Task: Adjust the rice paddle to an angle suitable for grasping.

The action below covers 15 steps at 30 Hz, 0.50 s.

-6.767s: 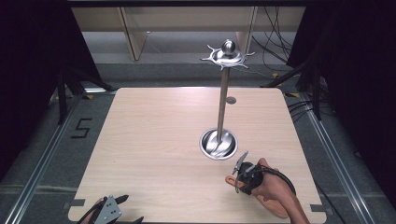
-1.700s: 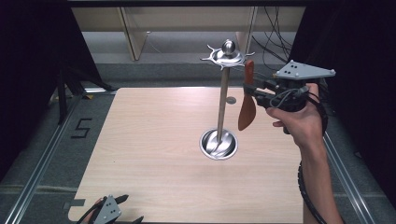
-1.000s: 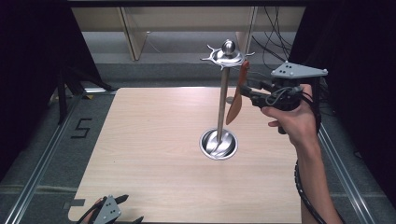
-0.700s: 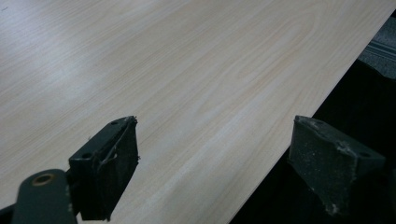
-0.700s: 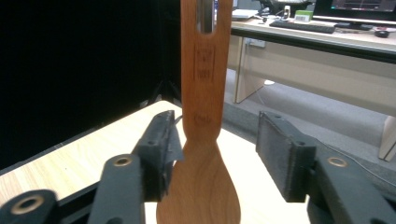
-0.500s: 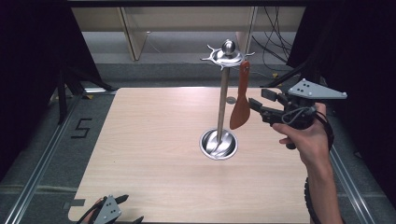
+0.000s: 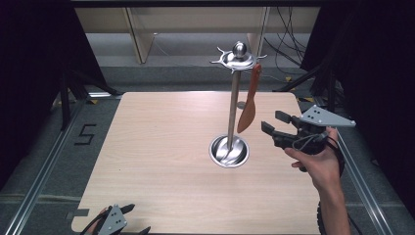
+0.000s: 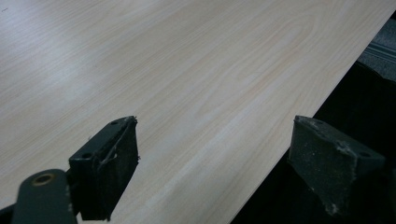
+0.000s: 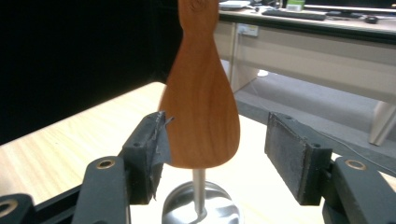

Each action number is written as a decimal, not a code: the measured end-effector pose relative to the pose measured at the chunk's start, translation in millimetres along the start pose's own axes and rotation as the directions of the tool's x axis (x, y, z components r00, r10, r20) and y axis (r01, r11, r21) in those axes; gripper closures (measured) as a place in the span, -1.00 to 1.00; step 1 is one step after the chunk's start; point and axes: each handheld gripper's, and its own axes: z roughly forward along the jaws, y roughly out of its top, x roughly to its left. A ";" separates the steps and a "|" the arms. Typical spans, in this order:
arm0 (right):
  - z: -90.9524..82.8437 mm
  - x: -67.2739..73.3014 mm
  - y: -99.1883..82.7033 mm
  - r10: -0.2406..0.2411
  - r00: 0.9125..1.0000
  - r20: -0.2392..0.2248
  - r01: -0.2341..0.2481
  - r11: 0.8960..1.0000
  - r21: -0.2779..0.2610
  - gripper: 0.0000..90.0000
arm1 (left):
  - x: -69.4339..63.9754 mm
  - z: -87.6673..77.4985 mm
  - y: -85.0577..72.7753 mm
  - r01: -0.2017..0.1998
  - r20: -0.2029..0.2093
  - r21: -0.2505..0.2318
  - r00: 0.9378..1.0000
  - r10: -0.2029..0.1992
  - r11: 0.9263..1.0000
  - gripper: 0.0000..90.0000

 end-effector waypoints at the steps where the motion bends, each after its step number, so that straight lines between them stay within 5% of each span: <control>1: 0.1 -0.7 -2.3 0.000 1.000 0.009 0.000 1.000 -0.011 -0.11 | 1.2 -1.6 0.5 -0.014 0.000 0.023 1.000 0.014 1.000 -0.66; 5: -0.3 -3.3 -11.4 -0.001 1.000 0.005 0.001 1.000 0.024 -0.14 | 3.9 -1.6 0.9 -0.050 0.001 0.023 0.999 0.050 0.998 -0.66; 6: -0.2 -4.9 -12.8 -0.002 1.000 0.000 0.002 1.000 0.027 -0.14 | 2.4 -0.3 0.8 -0.024 -0.001 0.008 1.000 0.024 1.000 -0.66; 12: 0.3 -9.9 -20.7 0.008 1.000 0.001 -0.008 0.999 0.032 -0.15 | 4.3 -1.2 2.6 -0.043 0.006 0.028 0.999 0.043 0.999 -0.66; 15: 1.2 -9.8 -25.4 0.027 1.000 0.000 -0.027 0.999 0.046 -0.15 | 2.5 0.0 1.9 -0.007 0.005 0.000 1.000 0.007 1.000 -0.66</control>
